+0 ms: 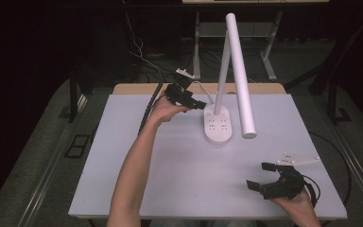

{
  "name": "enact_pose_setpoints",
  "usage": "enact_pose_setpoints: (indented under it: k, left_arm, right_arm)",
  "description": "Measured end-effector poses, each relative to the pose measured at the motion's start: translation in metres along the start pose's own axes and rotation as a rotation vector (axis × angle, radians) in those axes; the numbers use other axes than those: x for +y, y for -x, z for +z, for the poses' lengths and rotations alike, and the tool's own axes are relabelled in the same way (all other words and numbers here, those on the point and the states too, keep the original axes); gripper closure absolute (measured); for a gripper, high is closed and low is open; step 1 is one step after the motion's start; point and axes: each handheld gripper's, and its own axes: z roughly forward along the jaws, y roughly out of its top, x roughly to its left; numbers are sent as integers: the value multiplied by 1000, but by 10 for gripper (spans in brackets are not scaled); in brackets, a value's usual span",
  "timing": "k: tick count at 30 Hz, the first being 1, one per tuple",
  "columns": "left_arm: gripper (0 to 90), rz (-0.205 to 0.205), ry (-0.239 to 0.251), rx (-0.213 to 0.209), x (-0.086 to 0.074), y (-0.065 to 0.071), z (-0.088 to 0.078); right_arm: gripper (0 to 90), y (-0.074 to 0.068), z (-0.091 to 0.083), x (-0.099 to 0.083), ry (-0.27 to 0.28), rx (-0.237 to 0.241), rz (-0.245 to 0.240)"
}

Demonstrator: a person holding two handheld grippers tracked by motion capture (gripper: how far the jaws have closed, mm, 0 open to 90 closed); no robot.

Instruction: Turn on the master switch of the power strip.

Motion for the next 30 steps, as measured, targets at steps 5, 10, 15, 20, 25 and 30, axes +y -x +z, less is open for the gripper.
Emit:
enact_pose_setpoints:
  k: [5, 10, 15, 20, 25, 30]
  left_arm:
    - [256, 10, 4, 0, 3, -5, 8]
    - [368, -5, 7, -1, 1, -10, 18]
    - [503, -41, 9, -14, -2, -14, 28]
    - [633, -74, 17, -31, -5, -19, 37]
    - [766, -118, 22, -60, -8, -23, 44]
    - [898, -131, 4, -43, -10, -24, 49]
  right_arm:
    - [4, 0, 0, 0, -5, 3, 3]
    - [4, 0, 0, 0, -8, 6, 4]
    - [4, -1, 0, 0, -7, 7, 2]
    - [4, 0, 1, 0, -9, 6, -2]
    - [4, -1, 1, 0, -7, 7, -2]
    - [4, 0, 1, 0, -9, 7, -1]
